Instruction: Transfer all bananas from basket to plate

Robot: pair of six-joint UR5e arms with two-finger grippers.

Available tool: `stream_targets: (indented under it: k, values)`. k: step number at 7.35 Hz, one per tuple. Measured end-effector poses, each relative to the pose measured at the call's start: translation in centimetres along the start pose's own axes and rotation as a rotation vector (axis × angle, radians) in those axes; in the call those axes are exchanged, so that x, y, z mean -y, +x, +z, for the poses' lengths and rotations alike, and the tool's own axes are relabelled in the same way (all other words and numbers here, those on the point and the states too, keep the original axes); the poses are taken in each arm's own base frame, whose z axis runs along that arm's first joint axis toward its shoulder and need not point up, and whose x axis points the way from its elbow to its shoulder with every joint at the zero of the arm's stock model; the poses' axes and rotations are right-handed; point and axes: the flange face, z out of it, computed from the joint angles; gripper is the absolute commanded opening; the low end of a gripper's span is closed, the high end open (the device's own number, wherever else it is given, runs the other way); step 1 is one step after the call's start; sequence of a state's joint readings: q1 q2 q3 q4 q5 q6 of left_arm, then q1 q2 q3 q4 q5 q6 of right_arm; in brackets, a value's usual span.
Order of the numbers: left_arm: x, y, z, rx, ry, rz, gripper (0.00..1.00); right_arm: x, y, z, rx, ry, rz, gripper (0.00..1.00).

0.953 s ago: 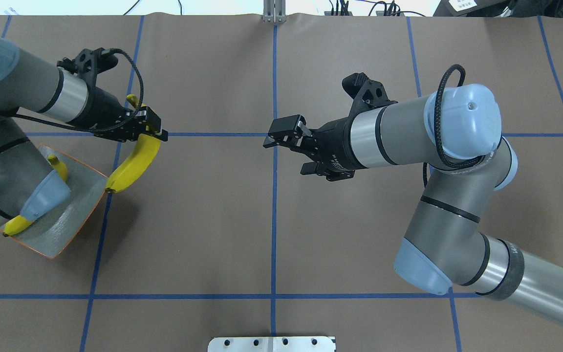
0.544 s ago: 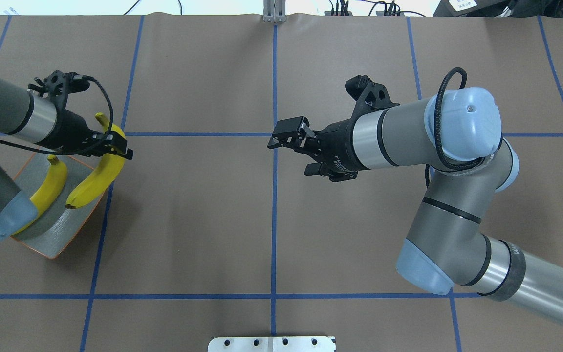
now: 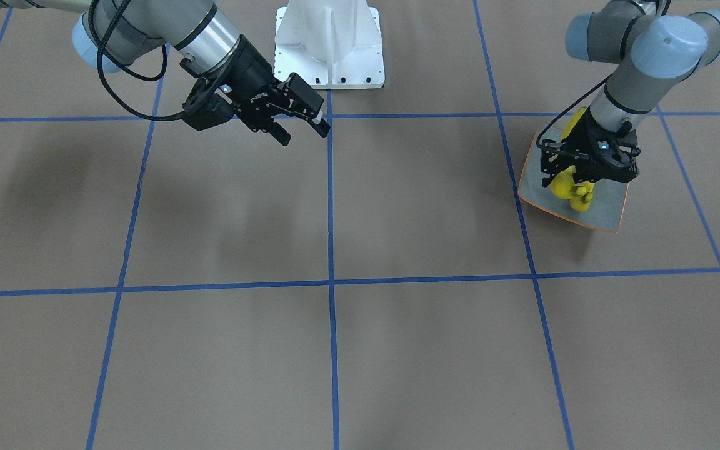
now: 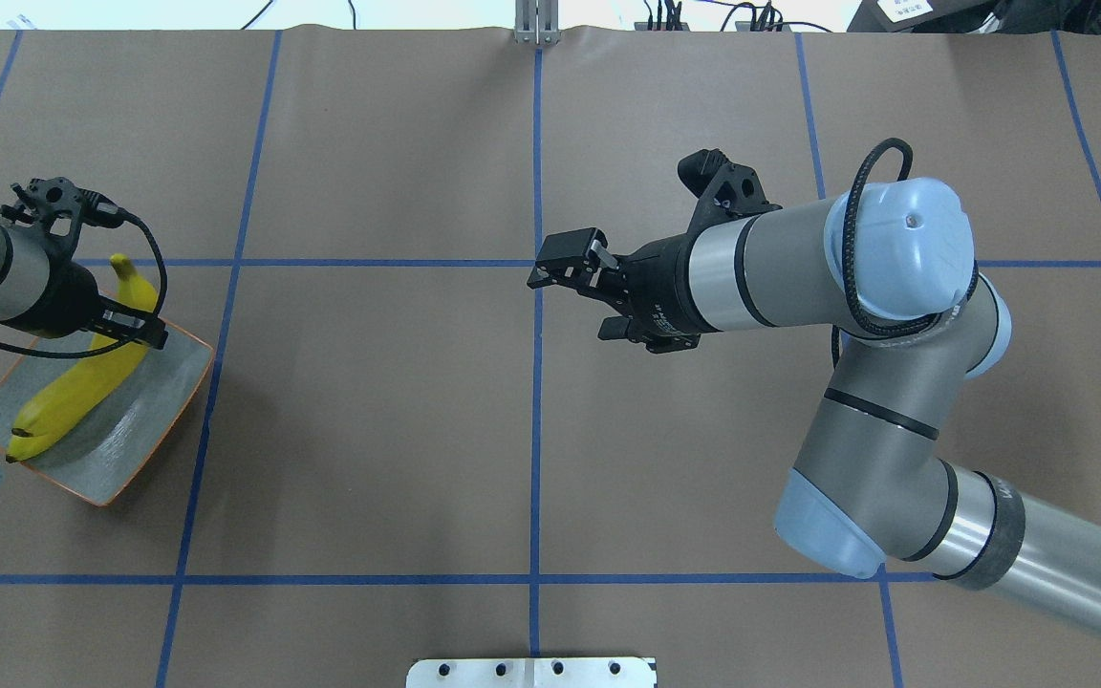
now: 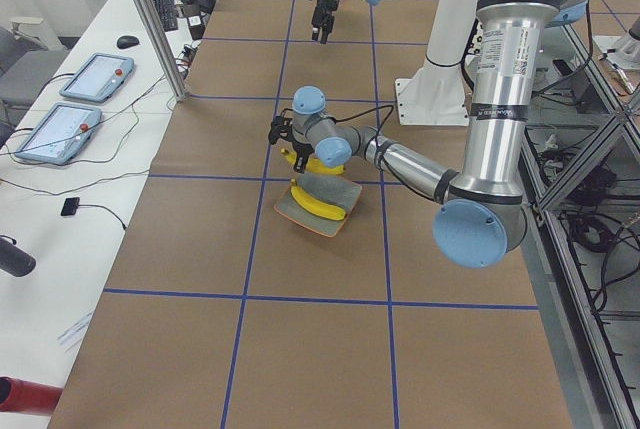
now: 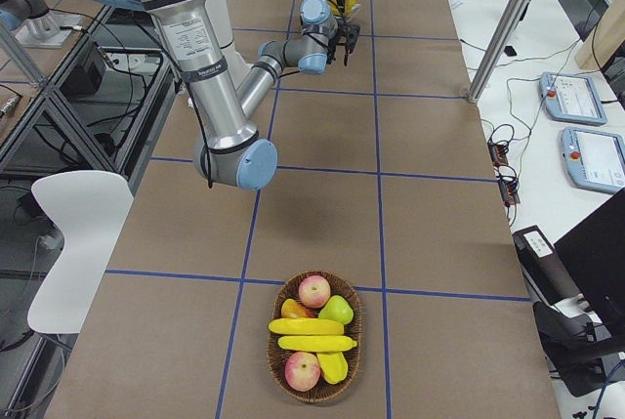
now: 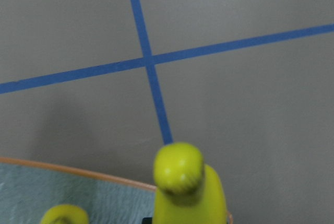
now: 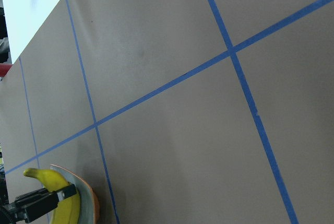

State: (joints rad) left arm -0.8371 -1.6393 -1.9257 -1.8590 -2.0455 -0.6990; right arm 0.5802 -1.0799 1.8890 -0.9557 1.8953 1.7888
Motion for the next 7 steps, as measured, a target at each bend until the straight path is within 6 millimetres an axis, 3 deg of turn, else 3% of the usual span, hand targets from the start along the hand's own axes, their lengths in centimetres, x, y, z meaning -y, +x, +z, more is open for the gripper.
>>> stream_targets:
  k: [7]
  values:
    - [-0.8,-0.1,2.3,0.075,-0.053,0.072,0.0,0.0,-0.1,-0.1,0.005,0.004,0.0,1.0]
